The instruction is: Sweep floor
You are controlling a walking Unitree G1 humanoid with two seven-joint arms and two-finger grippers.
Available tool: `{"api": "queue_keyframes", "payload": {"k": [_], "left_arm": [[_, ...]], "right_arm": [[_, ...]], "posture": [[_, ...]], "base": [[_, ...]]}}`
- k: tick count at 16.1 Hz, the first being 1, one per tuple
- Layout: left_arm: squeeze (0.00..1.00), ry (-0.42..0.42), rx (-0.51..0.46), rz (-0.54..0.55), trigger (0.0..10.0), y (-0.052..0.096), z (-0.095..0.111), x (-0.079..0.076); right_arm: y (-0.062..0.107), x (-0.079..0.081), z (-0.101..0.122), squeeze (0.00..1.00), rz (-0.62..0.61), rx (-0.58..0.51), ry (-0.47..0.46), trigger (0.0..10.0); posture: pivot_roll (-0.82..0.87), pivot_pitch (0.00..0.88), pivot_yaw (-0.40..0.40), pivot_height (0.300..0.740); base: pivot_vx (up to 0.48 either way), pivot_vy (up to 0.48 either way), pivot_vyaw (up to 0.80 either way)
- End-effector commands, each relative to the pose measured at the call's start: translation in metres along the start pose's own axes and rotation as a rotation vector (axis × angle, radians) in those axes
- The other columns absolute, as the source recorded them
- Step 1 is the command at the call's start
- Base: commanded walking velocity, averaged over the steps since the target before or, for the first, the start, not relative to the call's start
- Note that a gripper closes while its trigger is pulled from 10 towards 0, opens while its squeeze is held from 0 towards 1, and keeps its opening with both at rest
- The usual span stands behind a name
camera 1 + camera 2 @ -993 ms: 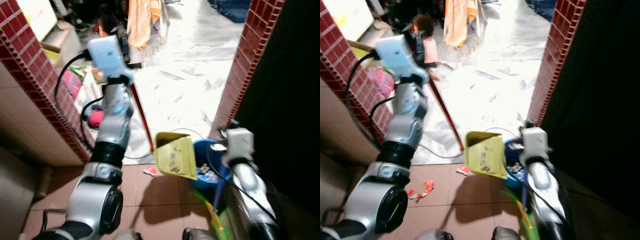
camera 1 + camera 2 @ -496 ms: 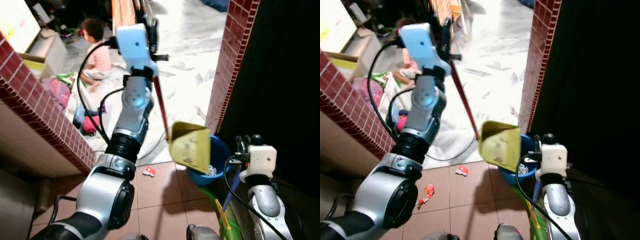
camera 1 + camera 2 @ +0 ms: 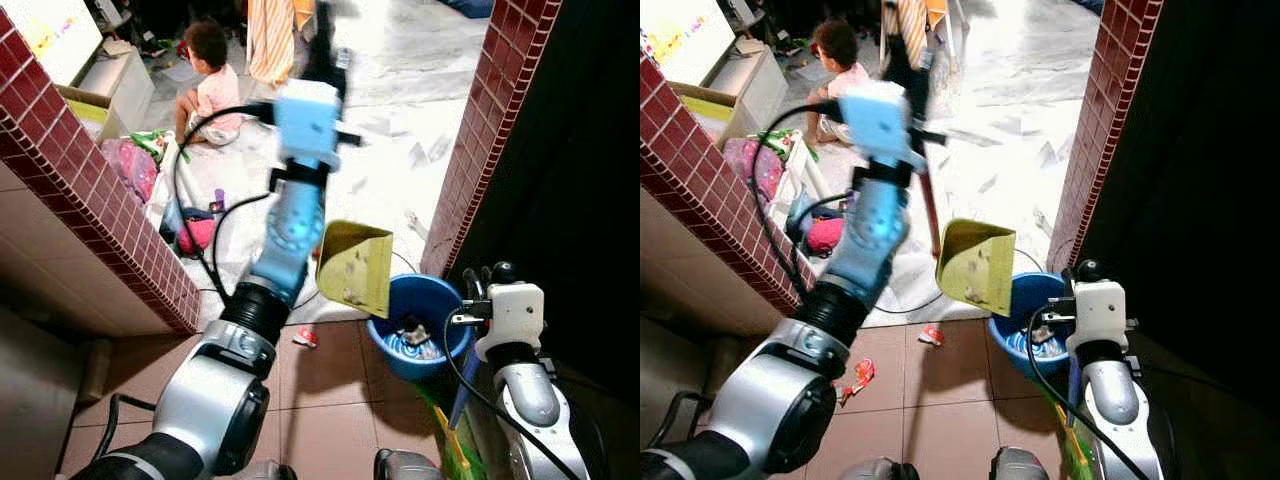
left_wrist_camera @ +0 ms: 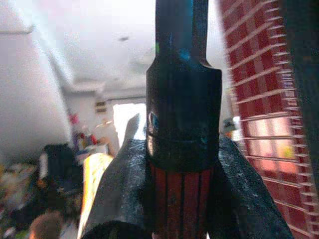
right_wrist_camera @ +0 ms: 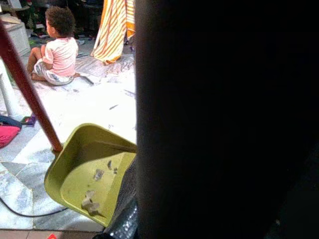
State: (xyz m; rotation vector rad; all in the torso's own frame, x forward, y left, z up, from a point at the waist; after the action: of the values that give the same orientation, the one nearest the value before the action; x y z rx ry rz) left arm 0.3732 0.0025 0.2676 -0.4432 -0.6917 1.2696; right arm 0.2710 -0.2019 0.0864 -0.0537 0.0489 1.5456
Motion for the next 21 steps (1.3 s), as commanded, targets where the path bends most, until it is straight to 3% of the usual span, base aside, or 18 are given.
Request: {"api": "queue_keyframes", "payload": {"k": [1,5,7,14,20,21], "left_arm": [[0.00,0.038,0.009,-0.098,10.0,0.010,0.000,-0.032],[0.00,0.125,-0.038,-0.322,10.0,0.028,0.009,-0.077],[0.00,0.165,-0.054,-0.362,10.0,0.030,0.016,-0.087],[0.00,0.303,-0.163,-0.454,10.0,0.011,0.058,-0.094],[0.00,0.272,-0.234,-0.639,10.0,0.018,0.077,-0.090],[0.00,0.242,-0.261,-0.699,10.0,0.026,0.081,-0.092]], "right_arm": [[0.004,-0.001,-0.009,0.00,0.002,0.052,0.033,10.0],[-0.002,-0.003,-0.006,0.00,0.001,0.052,0.039,10.0],[-0.005,-0.003,-0.006,0.00,0.000,0.051,0.040,10.0],[-0.017,0.006,-0.008,0.00,0.017,0.049,0.030,10.0],[-0.032,0.010,-0.008,0.00,0.028,0.035,0.024,10.0],[-0.035,0.011,-0.007,0.00,0.029,0.030,0.023,10.0]], "posture": [[-0.29,0.056,0.085,0.740],[-0.28,0.050,0.084,0.740],[-0.27,0.048,0.083,0.740],[-0.23,0.023,0.076,0.740],[-0.18,0.000,0.066,0.740],[-0.17,0.000,0.063,0.740]], "base": [[0.000,0.000,0.00],[0.000,0.000,0.00],[0.000,0.000,0.00],[0.000,0.000,0.00],[0.000,0.000,0.00],[0.000,0.000,0.00]]}}
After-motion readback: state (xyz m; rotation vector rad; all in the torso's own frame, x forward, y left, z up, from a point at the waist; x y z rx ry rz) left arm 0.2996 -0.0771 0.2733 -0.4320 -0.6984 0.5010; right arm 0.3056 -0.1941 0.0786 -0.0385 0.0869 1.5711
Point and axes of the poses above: a point about 5 cm out from each wrist's last joint towards the gripper, its own y axis pointing back from the gripper into the wrist, its own z axis along the axis of the wrist's last joint, x = y × z, the point moved 4 cm from there along -y, pointing out of the wrist towards the gripper, and after that the axes turned 9 degrees about -y, right-handed, at the moved point
